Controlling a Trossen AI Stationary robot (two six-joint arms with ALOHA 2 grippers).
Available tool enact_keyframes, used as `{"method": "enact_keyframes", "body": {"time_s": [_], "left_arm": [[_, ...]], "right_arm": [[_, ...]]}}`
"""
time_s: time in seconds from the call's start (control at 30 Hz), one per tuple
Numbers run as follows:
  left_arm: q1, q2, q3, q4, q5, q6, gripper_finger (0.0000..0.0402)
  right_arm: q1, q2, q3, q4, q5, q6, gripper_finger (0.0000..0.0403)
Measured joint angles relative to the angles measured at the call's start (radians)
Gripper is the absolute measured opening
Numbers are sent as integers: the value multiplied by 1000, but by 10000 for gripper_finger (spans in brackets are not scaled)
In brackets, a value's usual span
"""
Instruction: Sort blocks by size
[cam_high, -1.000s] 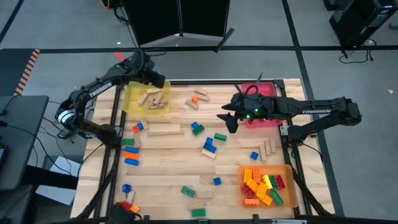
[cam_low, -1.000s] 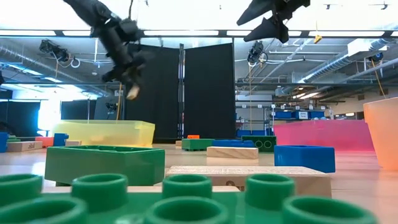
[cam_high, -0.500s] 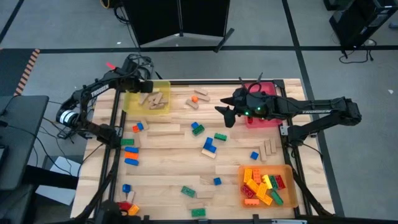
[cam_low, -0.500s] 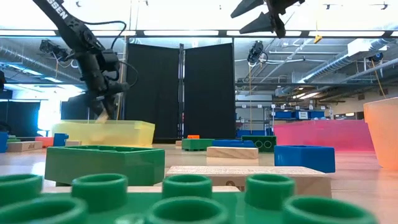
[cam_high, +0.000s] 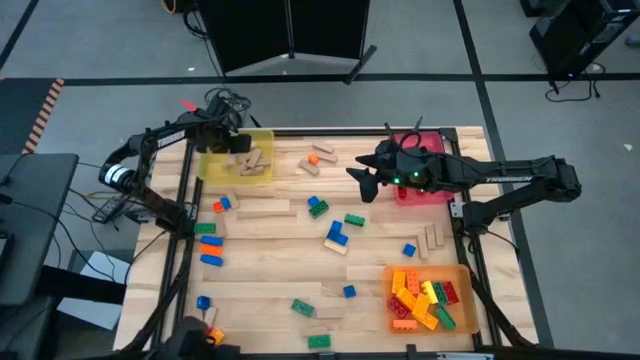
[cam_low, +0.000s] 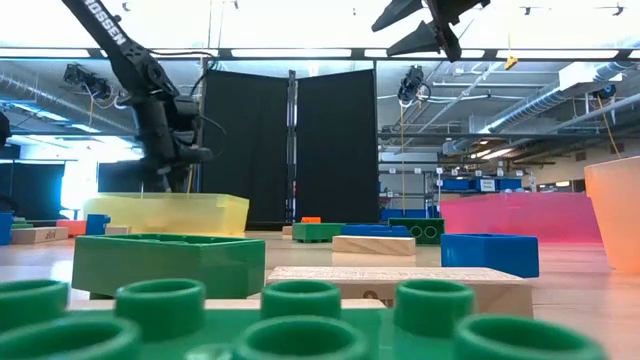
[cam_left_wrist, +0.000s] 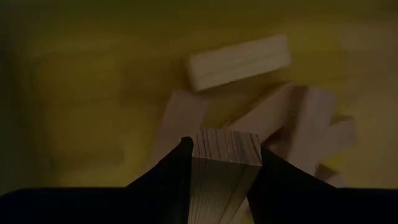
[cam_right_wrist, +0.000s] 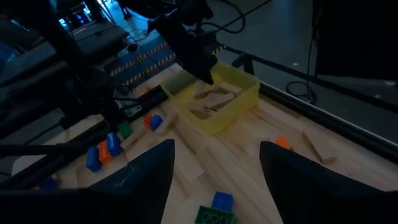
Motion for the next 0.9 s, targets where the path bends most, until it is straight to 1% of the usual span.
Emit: {"method": "enact_keyframes", "body": {"time_s": [0.03, 0.13, 0.2, 0.27, 0.43, 0.5, 0.7, 0.8, 0.9], "left_arm": [[-4, 19, 9, 7, -2, 2, 123], [-14, 69, 36, -38, -28, 5, 123], [-14, 101, 57, -8, -27, 5, 123], [-14, 127, 58, -31, -26, 10, 123], [-14, 156, 61, -16, -27, 29, 126], [-14, 158, 61, -16, -26, 38, 133], [-14, 159, 65, -14, 3, 38, 173], [-14, 162, 91, -36, 5, 39, 187], [-14, 162, 139, -78, 5, 38, 190]], "right_arm": [[0, 0, 0, 0, 2, 1, 250], [0, 0, 0, 0, 7, 2, 248], [0, 0, 0, 0, 7, 7, 247], [0, 0, 0, -1, 7, 21, 248], [6, 0, 0, -1, 7, 24, 246], [10, 0, 0, -2, 7, 24, 245], [10, 0, 0, -3, 7, 23, 243], [10, 0, 0, -4, 7, 23, 244], [10, 0, 0, -11, 7, 23, 242]]}}
